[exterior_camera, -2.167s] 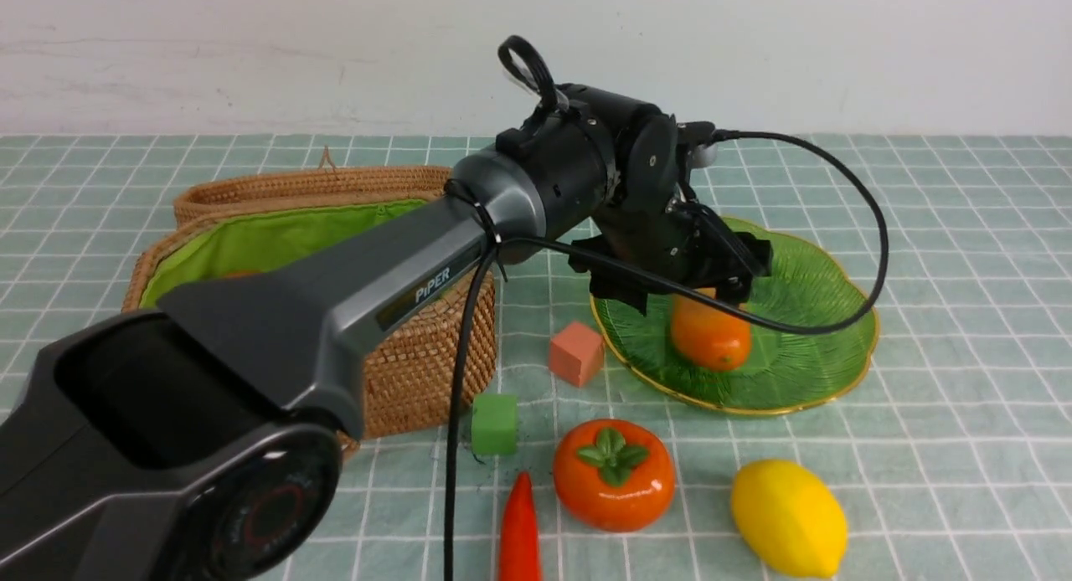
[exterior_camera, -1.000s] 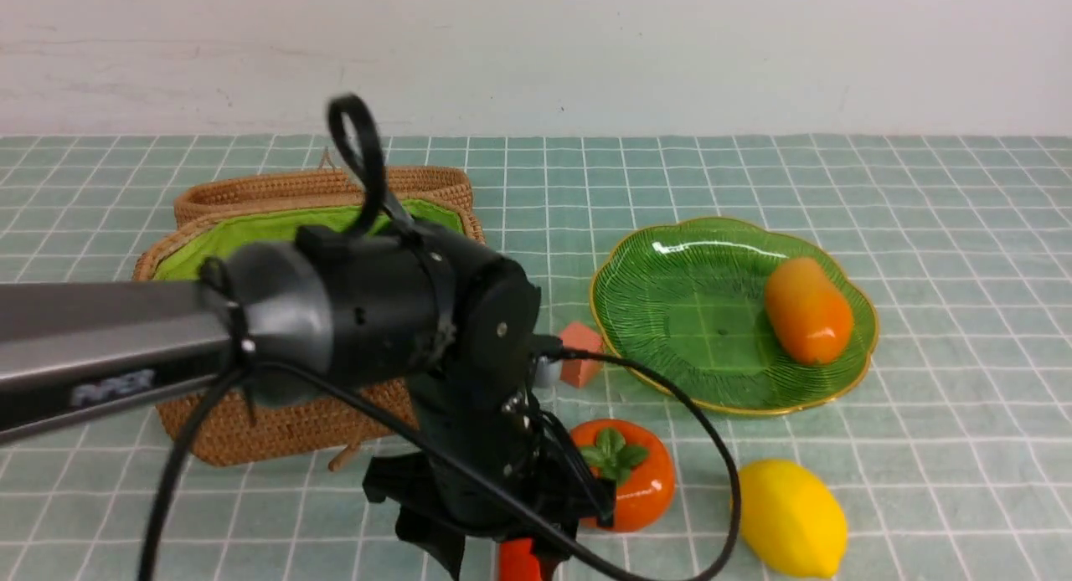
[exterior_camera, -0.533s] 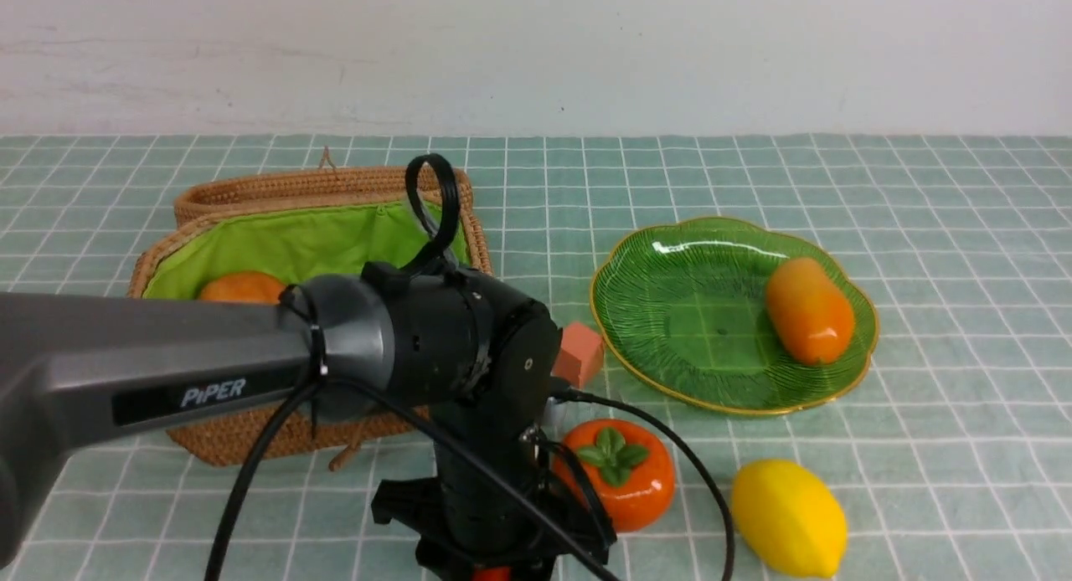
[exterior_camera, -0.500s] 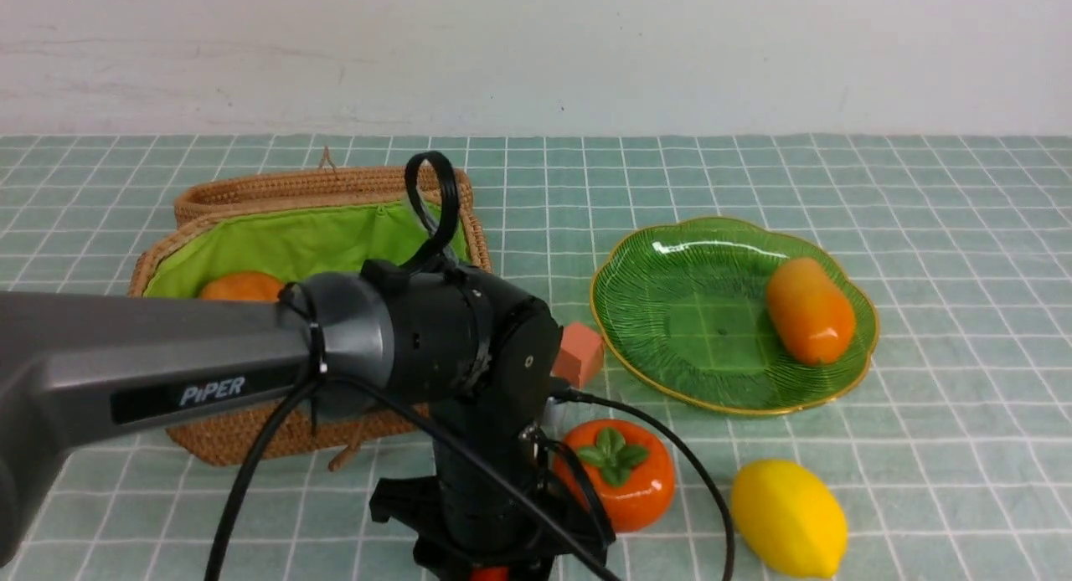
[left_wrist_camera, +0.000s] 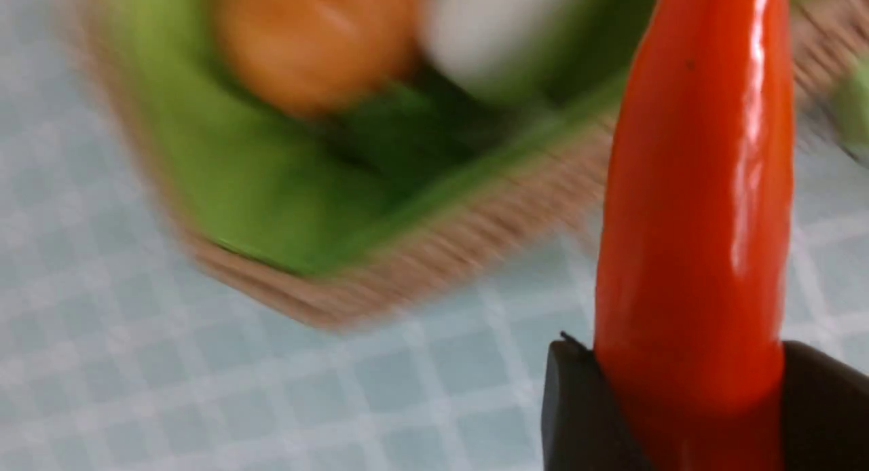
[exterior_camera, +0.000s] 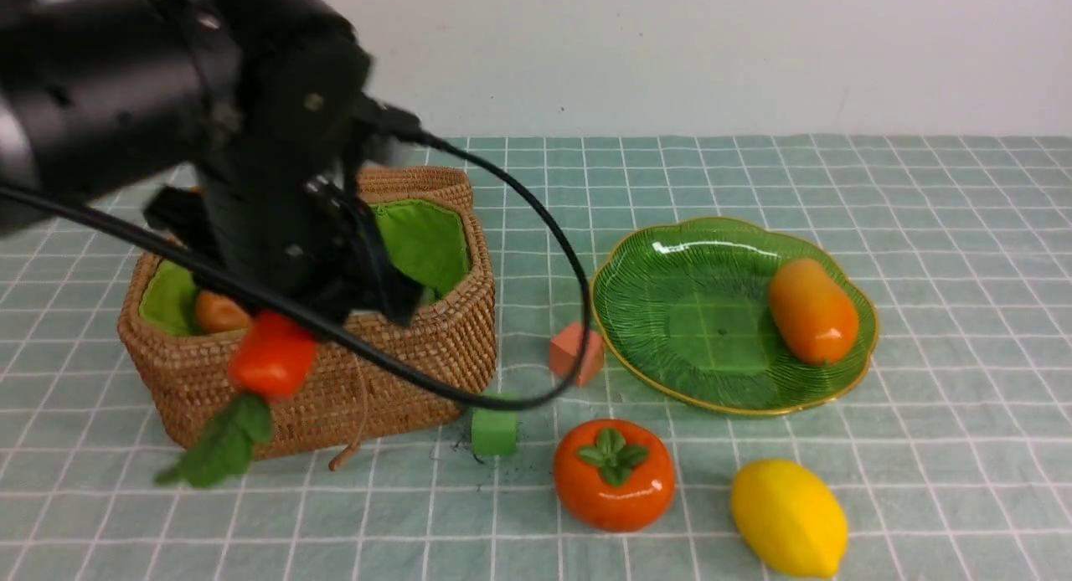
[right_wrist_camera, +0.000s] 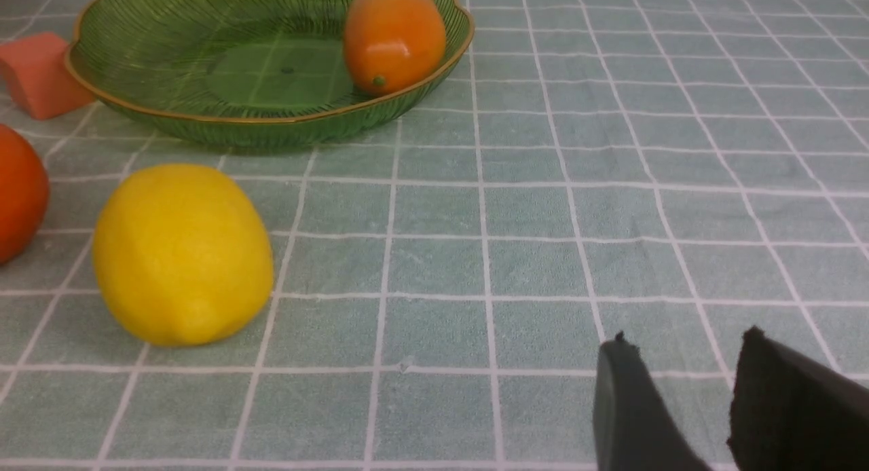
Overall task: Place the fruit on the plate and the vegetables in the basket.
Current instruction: Use the left arm to grab a carrot and put it into the left basket, then grab a tomato with your left arm and place it on the plate on the right.
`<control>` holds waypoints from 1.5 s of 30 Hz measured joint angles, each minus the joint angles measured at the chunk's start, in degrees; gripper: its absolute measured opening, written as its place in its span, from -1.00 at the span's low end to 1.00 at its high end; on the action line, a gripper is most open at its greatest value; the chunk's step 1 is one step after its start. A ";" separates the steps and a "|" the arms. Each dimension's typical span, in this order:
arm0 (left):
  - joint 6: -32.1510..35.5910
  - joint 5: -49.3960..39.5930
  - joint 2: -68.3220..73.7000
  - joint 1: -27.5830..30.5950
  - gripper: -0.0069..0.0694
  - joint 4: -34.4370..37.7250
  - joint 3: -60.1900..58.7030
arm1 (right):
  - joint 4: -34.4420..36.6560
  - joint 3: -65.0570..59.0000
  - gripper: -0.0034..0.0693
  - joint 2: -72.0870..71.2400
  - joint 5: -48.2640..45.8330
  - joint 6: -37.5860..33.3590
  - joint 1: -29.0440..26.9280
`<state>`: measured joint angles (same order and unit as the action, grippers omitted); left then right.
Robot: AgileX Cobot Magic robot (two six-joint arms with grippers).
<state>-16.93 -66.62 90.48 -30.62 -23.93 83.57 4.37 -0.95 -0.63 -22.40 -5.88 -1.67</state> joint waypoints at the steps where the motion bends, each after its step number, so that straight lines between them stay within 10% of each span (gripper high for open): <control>1: 0.48 0.50 -0.12 0.57 0.05 -0.33 0.00 | 0.00 0.00 -0.25 0.00 0.00 0.00 0.00; 6: 14.77 19.61 1.73 7.03 0.05 -6.56 0.27 | -0.13 0.00 -0.25 0.00 0.00 0.00 0.00; 14: 19.47 29.43 9.81 7.70 0.06 -12.69 0.27 | -0.13 0.00 -0.25 0.00 0.00 0.00 0.00; 22: 16.93 24.76 11.35 7.70 0.86 -12.27 0.16 | -0.13 0.00 -0.25 0.00 0.00 0.00 0.00; 26: 16.93 20.00 10.43 7.70 0.92 -4.91 0.16 | -0.13 0.00 -0.25 0.00 0.00 0.00 0.00; 36: 18.78 9.27 6.86 7.22 0.59 45.29 0.16 | -0.13 0.00 -0.25 0.00 0.00 0.00 0.00; 45: 3.95 7.12 14.78 -2.42 0.56 45.36 0.16 | -0.18 0.02 -0.25 0.00 0.00 0.00 0.00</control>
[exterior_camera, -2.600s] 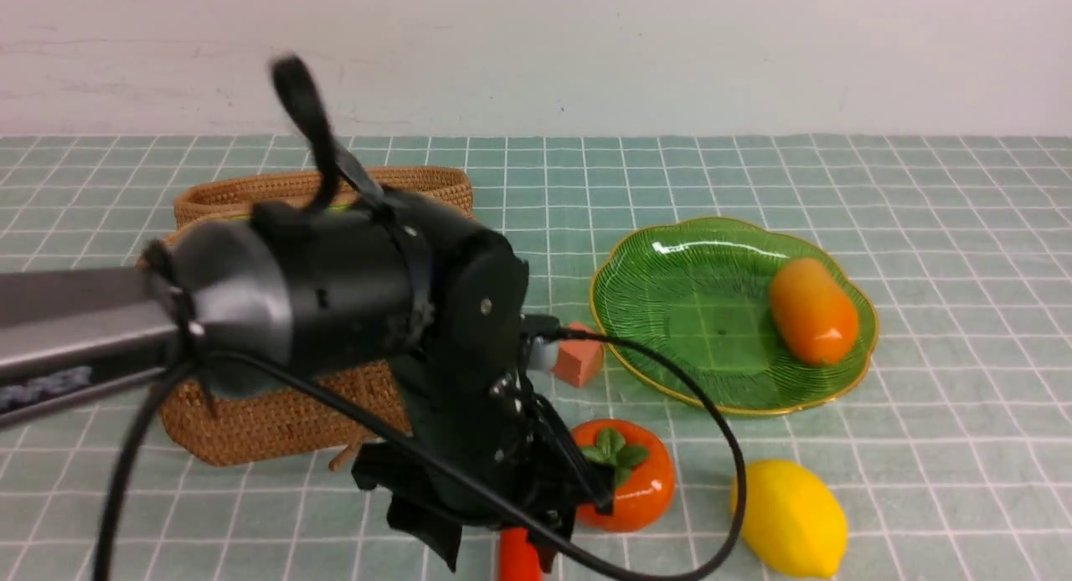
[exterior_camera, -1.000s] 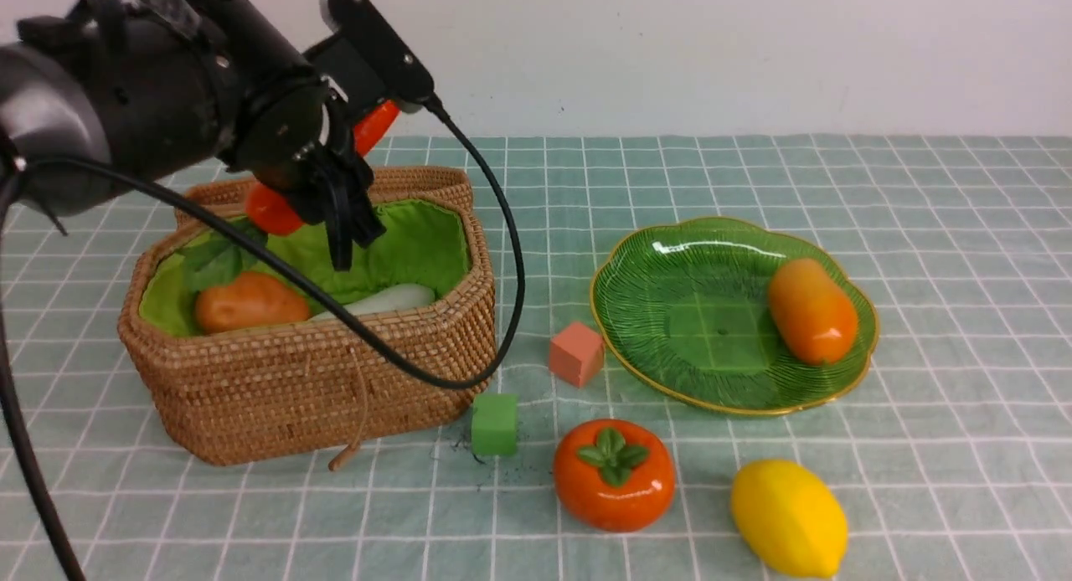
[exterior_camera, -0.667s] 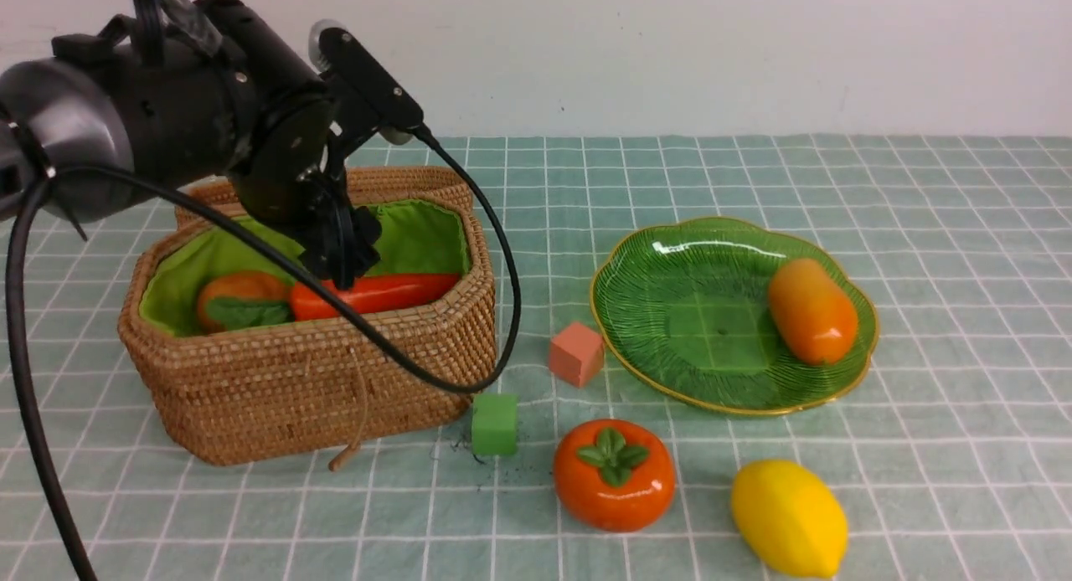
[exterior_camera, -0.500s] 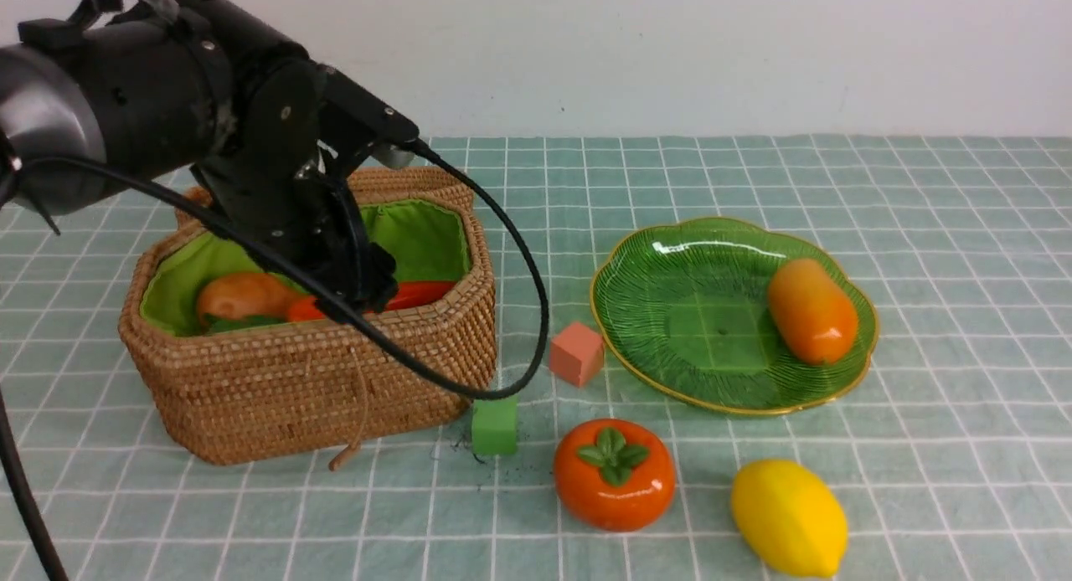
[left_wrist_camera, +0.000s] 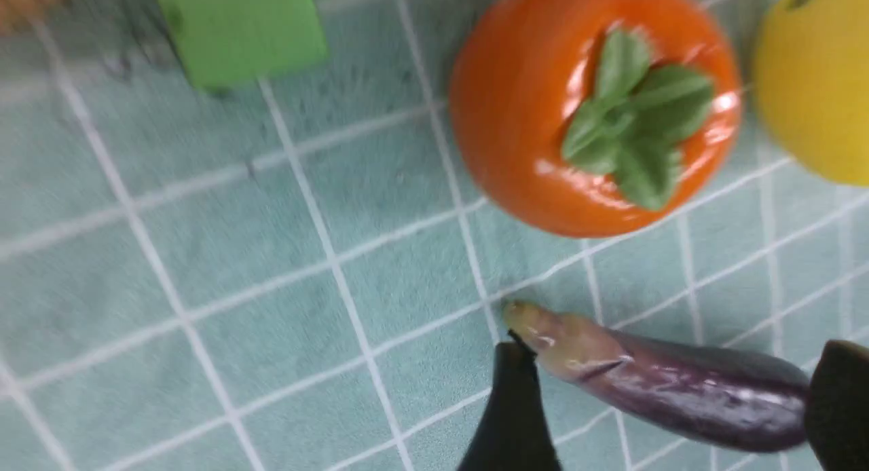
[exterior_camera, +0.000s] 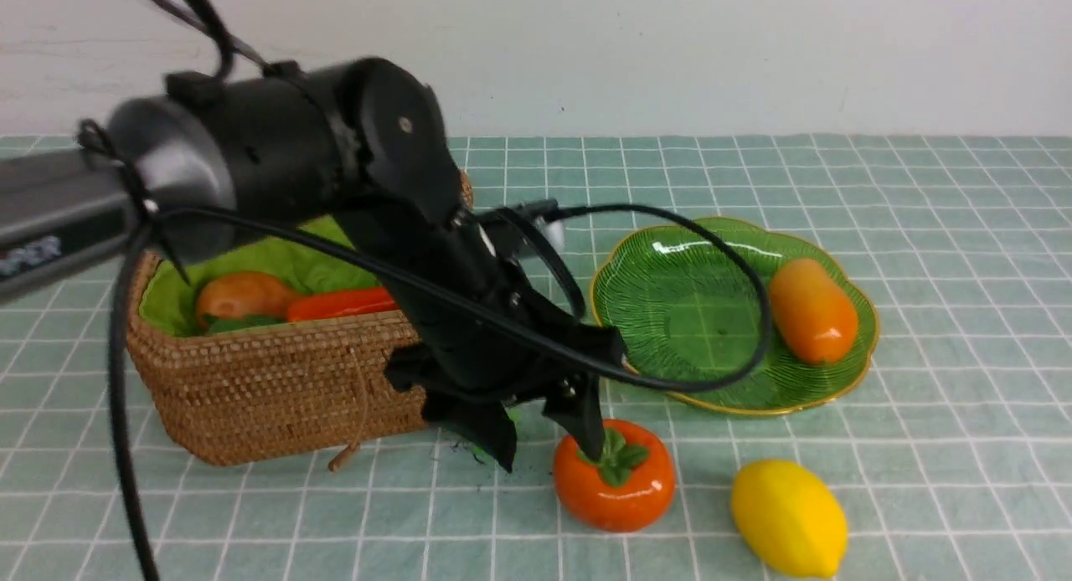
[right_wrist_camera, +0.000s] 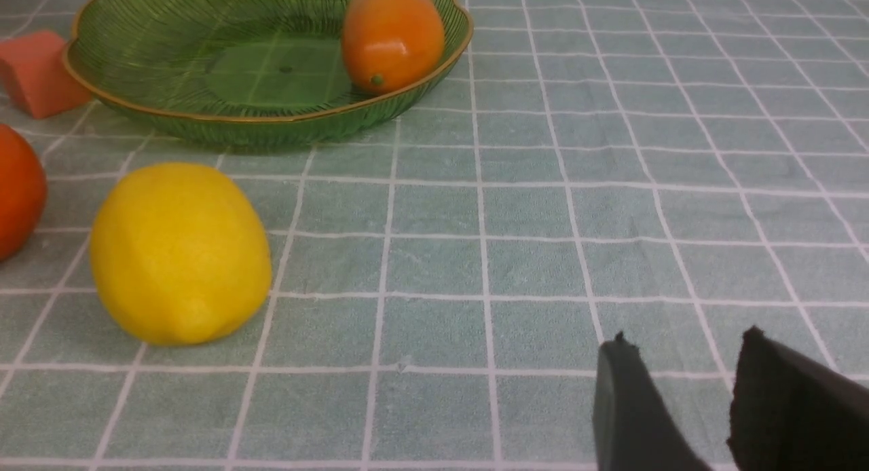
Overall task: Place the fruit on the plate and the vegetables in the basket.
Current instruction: Grab a tomato with your left arm and place it on the plate on the right.
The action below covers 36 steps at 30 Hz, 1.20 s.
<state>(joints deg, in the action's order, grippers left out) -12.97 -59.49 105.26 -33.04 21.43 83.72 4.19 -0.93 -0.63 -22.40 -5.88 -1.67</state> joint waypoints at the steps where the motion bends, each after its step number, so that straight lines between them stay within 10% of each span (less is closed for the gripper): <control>1: -2.02 0.32 1.34 -1.08 0.57 -1.13 0.00 | 0.00 0.00 -0.25 0.00 0.00 0.00 0.00; 36: -21.17 17.53 6.95 -3.43 0.58 -7.09 0.24 | 0.00 0.00 -0.25 0.00 0.00 0.00 0.00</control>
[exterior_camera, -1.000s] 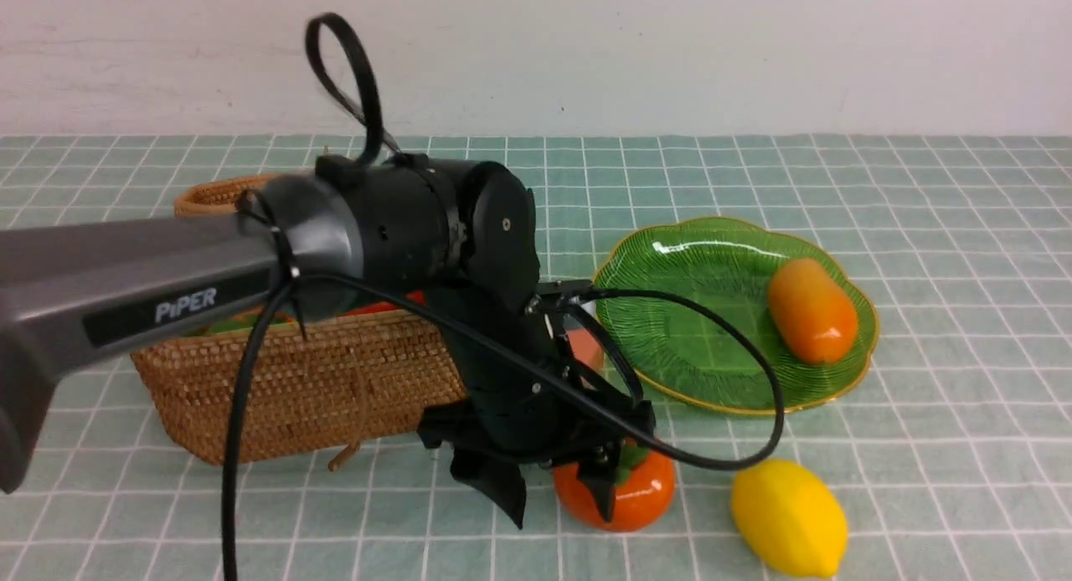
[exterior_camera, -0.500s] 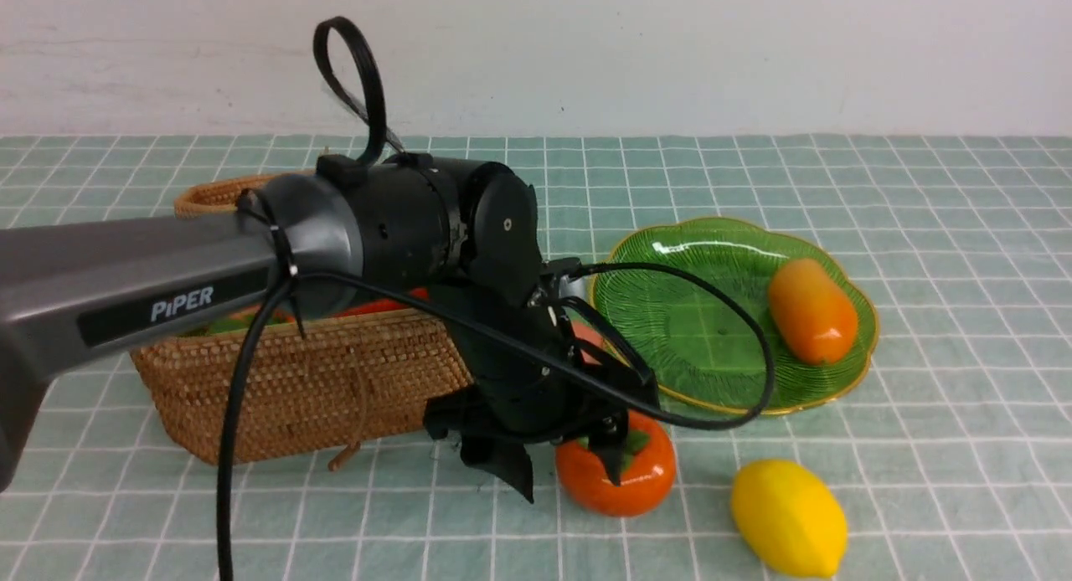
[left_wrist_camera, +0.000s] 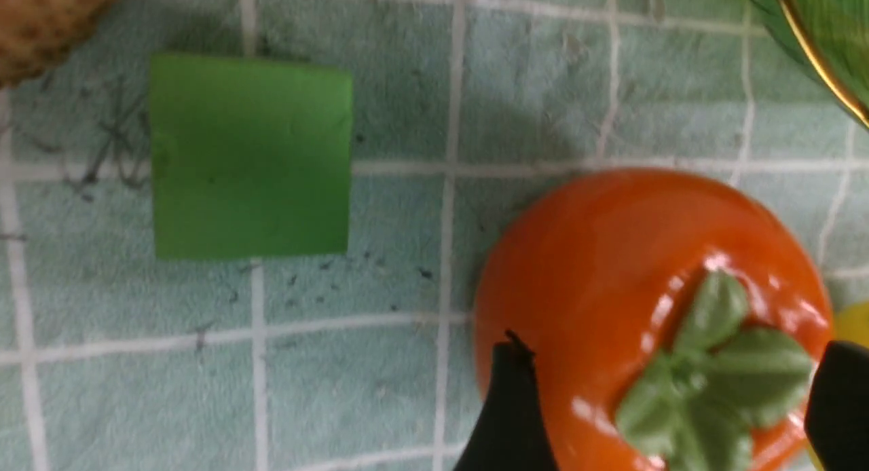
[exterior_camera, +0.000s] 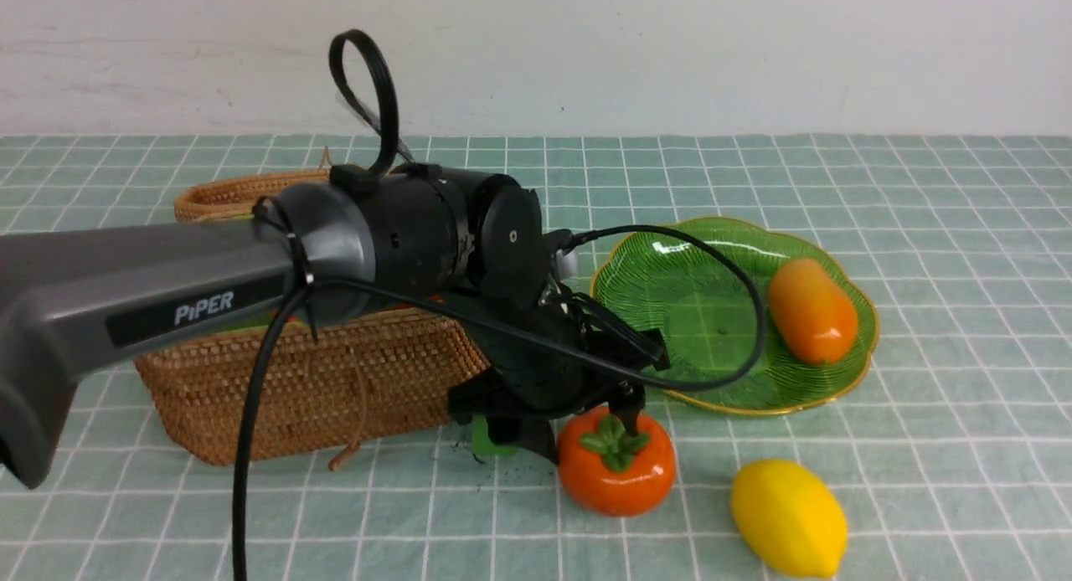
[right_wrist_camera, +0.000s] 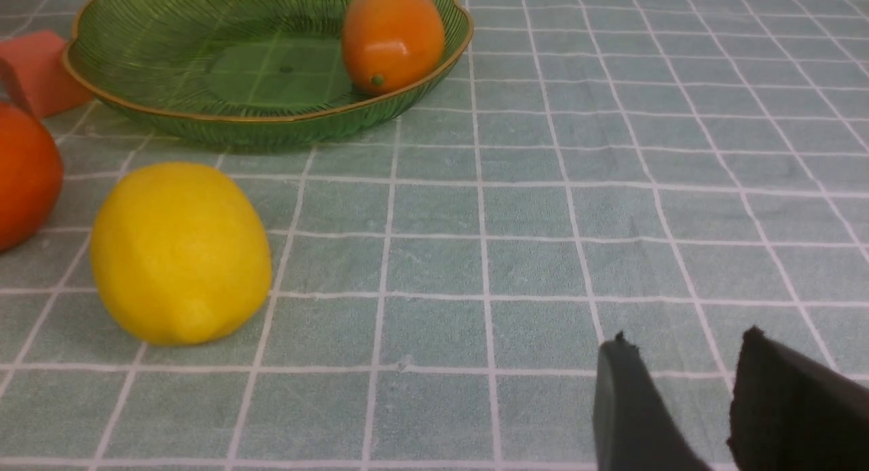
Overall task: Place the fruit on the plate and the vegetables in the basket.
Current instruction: Grab a tomato with your left arm and place it on the plate on the right.
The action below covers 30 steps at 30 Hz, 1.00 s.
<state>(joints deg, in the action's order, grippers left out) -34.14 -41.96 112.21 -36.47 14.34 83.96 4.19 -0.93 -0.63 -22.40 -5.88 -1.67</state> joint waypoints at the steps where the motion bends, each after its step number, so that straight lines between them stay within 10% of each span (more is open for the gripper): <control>1: -0.13 0.06 0.70 0.00 0.58 -0.02 0.00 | 0.00 0.00 -0.25 0.00 0.00 0.00 0.00; 30: 7.36 1.32 0.61 0.00 0.33 -0.24 0.16 | 0.00 0.00 -0.25 0.00 0.00 0.00 0.00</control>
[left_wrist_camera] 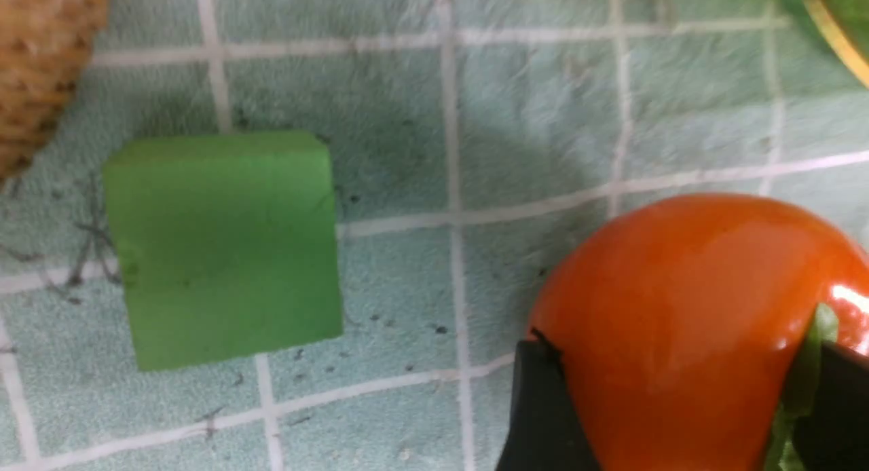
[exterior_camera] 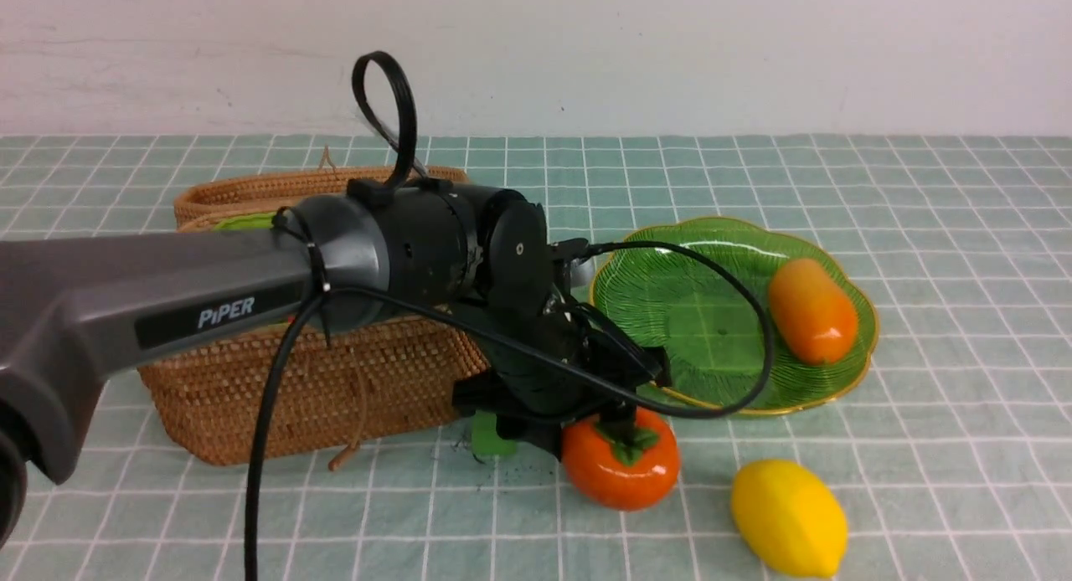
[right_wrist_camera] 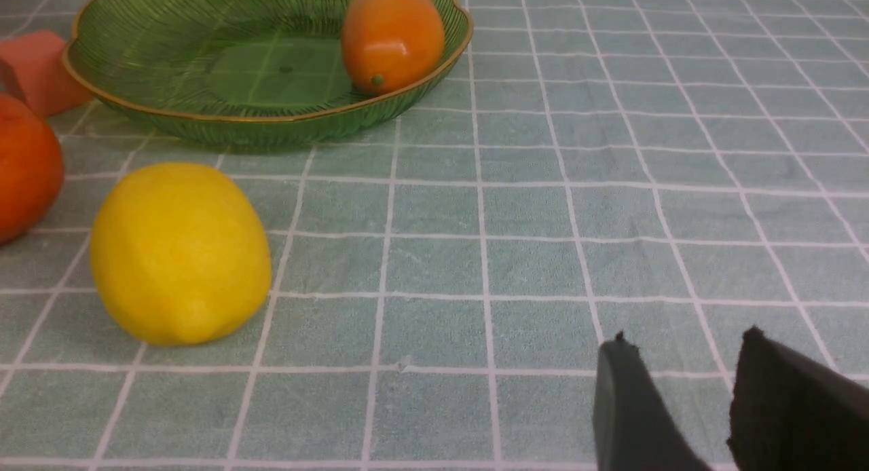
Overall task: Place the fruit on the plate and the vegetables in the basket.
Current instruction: Grab a tomato with your left arm and place it on the plate on the right.
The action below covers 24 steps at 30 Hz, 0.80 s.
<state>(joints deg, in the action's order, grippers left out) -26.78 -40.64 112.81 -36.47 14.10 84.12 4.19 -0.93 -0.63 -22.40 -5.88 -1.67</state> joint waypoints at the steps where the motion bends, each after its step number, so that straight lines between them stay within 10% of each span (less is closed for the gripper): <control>1: 0.00 0.13 -0.25 0.00 0.33 -0.06 0.00 | 0.00 0.00 -0.25 0.00 0.00 0.00 0.00; 24: 1.23 4.12 2.31 4.23 0.33 4.47 16.10 | 0.00 0.00 -0.25 0.00 0.00 0.00 0.00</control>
<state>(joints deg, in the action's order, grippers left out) -25.55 -36.52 115.12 -32.24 18.57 100.22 4.19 -0.93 -0.63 -22.40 -5.88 -1.67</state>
